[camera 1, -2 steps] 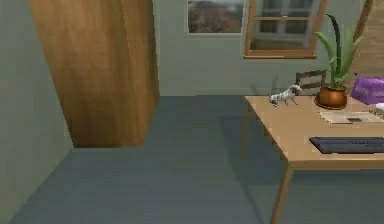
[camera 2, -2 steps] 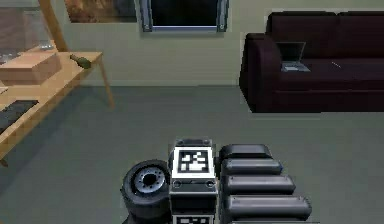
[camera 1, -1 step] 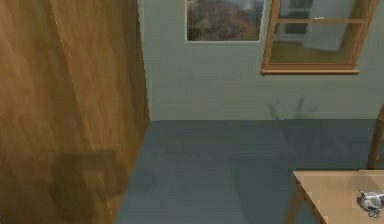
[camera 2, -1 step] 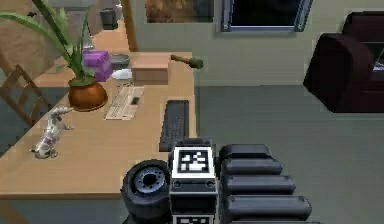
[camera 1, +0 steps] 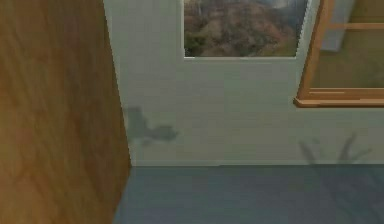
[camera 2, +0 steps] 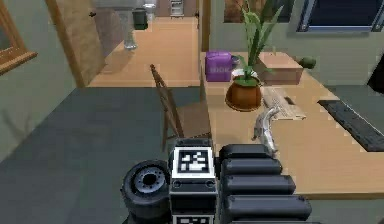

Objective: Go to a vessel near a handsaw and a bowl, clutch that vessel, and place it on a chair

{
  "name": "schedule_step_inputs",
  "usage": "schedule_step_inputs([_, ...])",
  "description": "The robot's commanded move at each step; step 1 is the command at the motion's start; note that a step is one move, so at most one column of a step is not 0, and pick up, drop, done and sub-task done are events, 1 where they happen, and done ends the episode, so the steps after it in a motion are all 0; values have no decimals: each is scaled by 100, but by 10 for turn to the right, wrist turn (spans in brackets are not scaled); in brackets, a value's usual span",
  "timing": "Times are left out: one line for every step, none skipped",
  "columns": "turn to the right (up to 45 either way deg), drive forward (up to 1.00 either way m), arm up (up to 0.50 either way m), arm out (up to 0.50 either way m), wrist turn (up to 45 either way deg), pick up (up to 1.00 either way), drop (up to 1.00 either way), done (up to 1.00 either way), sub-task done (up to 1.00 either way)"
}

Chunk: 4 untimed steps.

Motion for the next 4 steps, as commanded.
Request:
schedule_step_inputs([450, 0, 0, 0, 0, 0, 0, 0, 0])
schedule_step_inputs([60, 0, 0, 0, 0, 0, 0, 0, 0])
schedule_step_inputs([0, 100, 0, 0, 0, 0, 0, 0, 0])
schedule_step_inputs([60, 0, 0, 0, 0, 0, 0, 0, 0])
